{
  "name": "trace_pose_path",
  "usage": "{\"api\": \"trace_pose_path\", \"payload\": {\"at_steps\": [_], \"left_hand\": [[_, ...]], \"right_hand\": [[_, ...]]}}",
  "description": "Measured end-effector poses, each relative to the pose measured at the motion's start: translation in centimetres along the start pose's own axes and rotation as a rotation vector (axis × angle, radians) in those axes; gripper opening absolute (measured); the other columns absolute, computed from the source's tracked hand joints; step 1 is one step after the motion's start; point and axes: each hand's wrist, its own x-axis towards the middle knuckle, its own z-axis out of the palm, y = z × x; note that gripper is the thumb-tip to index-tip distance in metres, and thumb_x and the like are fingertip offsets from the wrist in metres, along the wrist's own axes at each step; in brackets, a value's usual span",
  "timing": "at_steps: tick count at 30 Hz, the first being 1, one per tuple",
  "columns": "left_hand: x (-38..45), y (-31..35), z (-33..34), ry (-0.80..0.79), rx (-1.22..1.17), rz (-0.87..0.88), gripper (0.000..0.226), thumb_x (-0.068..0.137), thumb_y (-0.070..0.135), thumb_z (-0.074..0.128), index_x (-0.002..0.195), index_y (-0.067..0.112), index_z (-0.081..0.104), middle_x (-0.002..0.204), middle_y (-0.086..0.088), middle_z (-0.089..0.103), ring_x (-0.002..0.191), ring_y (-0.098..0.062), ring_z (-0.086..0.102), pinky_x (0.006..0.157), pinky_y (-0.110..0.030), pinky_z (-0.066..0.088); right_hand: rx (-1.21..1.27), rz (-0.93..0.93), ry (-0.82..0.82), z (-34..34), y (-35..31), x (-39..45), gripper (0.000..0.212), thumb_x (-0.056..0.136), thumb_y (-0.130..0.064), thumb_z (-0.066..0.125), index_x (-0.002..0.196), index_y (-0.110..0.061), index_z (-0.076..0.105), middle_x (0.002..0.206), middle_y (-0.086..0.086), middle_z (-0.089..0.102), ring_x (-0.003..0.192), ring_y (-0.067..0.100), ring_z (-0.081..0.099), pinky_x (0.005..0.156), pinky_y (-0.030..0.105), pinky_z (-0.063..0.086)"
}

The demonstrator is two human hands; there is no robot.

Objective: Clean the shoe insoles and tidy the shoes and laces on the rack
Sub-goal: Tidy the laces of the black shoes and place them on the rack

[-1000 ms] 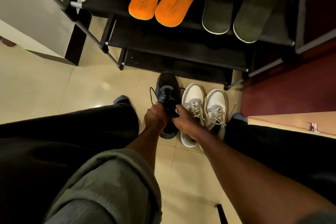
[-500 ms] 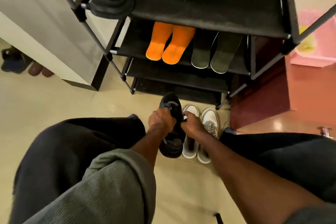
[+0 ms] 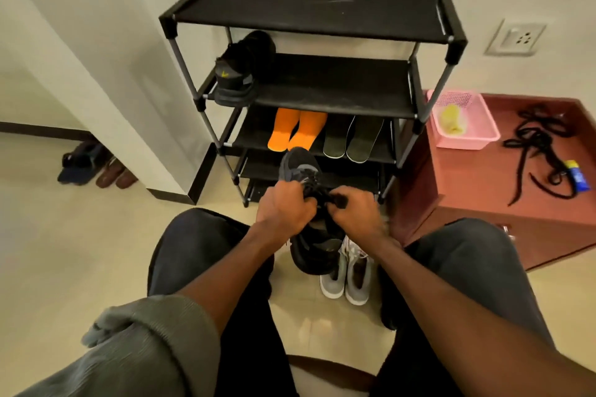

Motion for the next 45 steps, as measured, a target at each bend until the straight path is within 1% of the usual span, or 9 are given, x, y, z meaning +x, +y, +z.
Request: {"api": "trace_pose_path", "payload": {"at_steps": [8, 11, 15, 19, 22, 30, 35, 41, 45], "left_hand": [[-2.9, 2.2, -4.8, 0.277, -0.081, 0.196, 0.026, 0.093, 0.04, 0.057, 0.077, 0.02, 0.055, 0.063, 0.004, 0.055, 0.054, -0.015, 0.051, 0.048, -0.027, 0.031], [-2.1, 2.8, -5.4, 0.349, -0.149, 0.253, 0.025, 0.096, 0.036, 0.057, 0.081, 0.016, 0.056, 0.064, 0.003, 0.056, 0.055, -0.017, 0.054, 0.05, -0.032, 0.042], [0.6, 3.0, -5.3, 0.381, -0.248, 0.285, 0.018, 0.101, 0.032, 0.056, 0.092, 0.017, 0.06, 0.07, 0.003, 0.061, 0.058, -0.014, 0.06, 0.054, -0.037, 0.055], [4.2, 2.7, -4.4, 0.455, -0.186, 0.269, 0.015, 0.104, 0.032, 0.051, 0.092, 0.024, 0.047, 0.073, 0.011, 0.052, 0.056, -0.006, 0.045, 0.049, -0.023, 0.03], [7.7, 2.3, -3.8, 0.497, -0.192, 0.244, 0.014, 0.103, 0.034, 0.049, 0.098, 0.021, 0.052, 0.08, 0.009, 0.053, 0.065, -0.014, 0.048, 0.059, -0.032, 0.033], [14.1, 0.5, -0.4, 0.623, -0.36, 0.29, 0.024, 0.103, 0.036, 0.05, 0.092, 0.016, 0.058, 0.069, 0.007, 0.056, 0.058, -0.011, 0.052, 0.053, -0.023, 0.038], [15.1, 0.6, -1.3, 0.603, -0.392, 0.356, 0.03, 0.105, 0.044, 0.053, 0.091, 0.018, 0.058, 0.068, 0.009, 0.055, 0.06, -0.013, 0.053, 0.052, -0.02, 0.037], [16.3, -1.0, -3.2, 0.392, -0.63, 0.479, 0.03, 0.109, 0.036, 0.05, 0.096, 0.009, 0.058, 0.075, -0.006, 0.06, 0.064, -0.025, 0.062, 0.054, -0.049, 0.053], [16.4, -2.0, -3.6, 0.329, -0.595, 0.465, 0.021, 0.106, 0.031, 0.055, 0.103, 0.012, 0.063, 0.087, -0.002, 0.064, 0.077, -0.018, 0.064, 0.067, -0.044, 0.055]], "right_hand": [[0.032, -0.242, 0.342, -6.1, -4.2, -1.7, 0.016, 0.083, -0.022, 0.075, 0.096, -0.012, 0.077, 0.089, 0.001, 0.073, 0.079, 0.019, 0.069, 0.069, 0.04, 0.057], [0.012, -0.3, 0.411, -7.6, -4.9, -0.6, 0.018, 0.086, -0.022, 0.075, 0.1, -0.011, 0.076, 0.094, 0.001, 0.072, 0.082, 0.018, 0.068, 0.071, 0.038, 0.057], [-0.035, -0.287, 0.422, -8.2, -5.4, 2.3, 0.024, 0.089, -0.029, 0.075, 0.109, -0.014, 0.075, 0.101, 0.0, 0.071, 0.088, 0.018, 0.069, 0.075, 0.04, 0.058], [-0.039, -0.244, 0.426, -7.3, -5.2, 5.4, 0.031, 0.089, -0.034, 0.077, 0.114, -0.016, 0.074, 0.106, 0.0, 0.072, 0.095, 0.018, 0.069, 0.081, 0.035, 0.057], [-0.016, -0.223, 0.444, -6.1, -4.7, 8.2, 0.033, 0.087, -0.039, 0.077, 0.112, -0.018, 0.074, 0.107, -0.002, 0.07, 0.094, 0.015, 0.068, 0.08, 0.034, 0.056], [0.131, -0.232, 0.475, -3.3, -3.3, 13.3, 0.034, 0.088, -0.038, 0.078, 0.115, -0.018, 0.074, 0.109, -0.006, 0.066, 0.092, 0.003, 0.064, 0.079, 0.023, 0.055], [0.128, -0.246, 0.474, -3.5, -3.6, 14.2, 0.032, 0.091, -0.04, 0.076, 0.114, -0.018, 0.071, 0.11, -0.006, 0.063, 0.092, 0.002, 0.061, 0.077, 0.015, 0.051], [0.14, -0.231, 0.439, -4.3, -3.5, 14.3, 0.029, 0.088, -0.031, 0.081, 0.111, -0.015, 0.072, 0.102, -0.003, 0.063, 0.089, -0.003, 0.057, 0.078, 0.008, 0.044], [0.169, -0.219, 0.359, -4.7, -3.3, 14.3, 0.032, 0.083, -0.036, 0.085, 0.106, -0.019, 0.071, 0.095, -0.002, 0.062, 0.085, 0.008, 0.06, 0.073, 0.013, 0.048]]}}
